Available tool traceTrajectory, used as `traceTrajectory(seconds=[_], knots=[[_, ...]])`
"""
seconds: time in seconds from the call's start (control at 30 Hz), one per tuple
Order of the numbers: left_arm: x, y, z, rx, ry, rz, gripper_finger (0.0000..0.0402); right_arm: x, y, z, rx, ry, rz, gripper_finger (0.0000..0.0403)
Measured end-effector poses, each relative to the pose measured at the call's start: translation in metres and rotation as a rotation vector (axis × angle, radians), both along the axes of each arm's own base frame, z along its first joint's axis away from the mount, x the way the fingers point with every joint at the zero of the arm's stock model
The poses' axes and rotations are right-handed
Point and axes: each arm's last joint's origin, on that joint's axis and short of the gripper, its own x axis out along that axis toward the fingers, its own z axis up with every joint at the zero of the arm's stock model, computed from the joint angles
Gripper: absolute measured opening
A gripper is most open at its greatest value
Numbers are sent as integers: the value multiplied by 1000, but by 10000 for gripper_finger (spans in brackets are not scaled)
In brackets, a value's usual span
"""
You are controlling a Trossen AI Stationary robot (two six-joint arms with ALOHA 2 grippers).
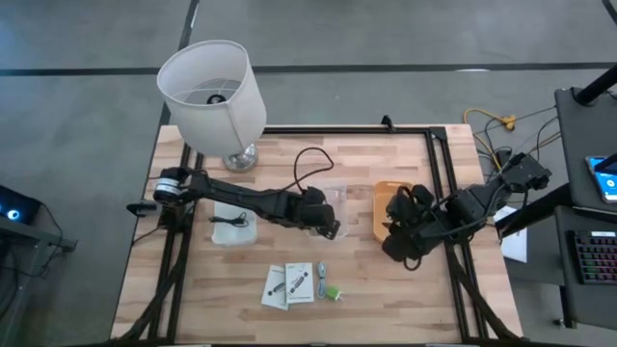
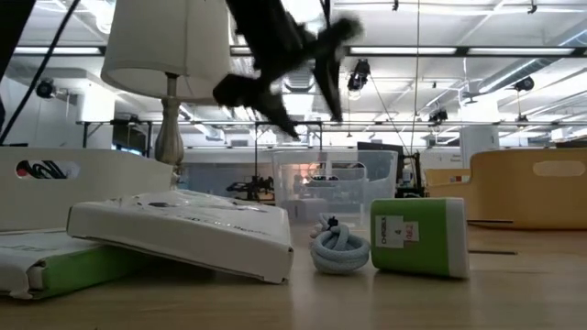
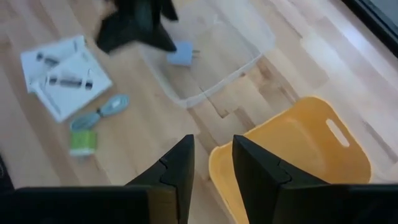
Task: Pick and place items into bin
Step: Put the green charger adapter into the transparent bin
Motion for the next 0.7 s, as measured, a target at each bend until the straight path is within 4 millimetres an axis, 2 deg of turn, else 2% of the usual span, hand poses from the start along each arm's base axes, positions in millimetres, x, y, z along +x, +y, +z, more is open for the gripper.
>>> traceTrajectory(seconds=[0.17, 0.3, 0.47, 0.7], knots=[[-12, -23, 41, 79, -123, -29, 269, 1, 9, -3, -28, 53, 173, 105], [-24, -53, 66, 155, -193, -103, 269, 11, 20, -16, -32, 81, 262, 104], [-39, -90, 80, 161, -255, -164, 269, 32, 35, -42, -10, 124, 292, 101], [-61, -130, 97, 127, -329, -259, 269, 56, 56, -63, 77, 132, 304, 107]])
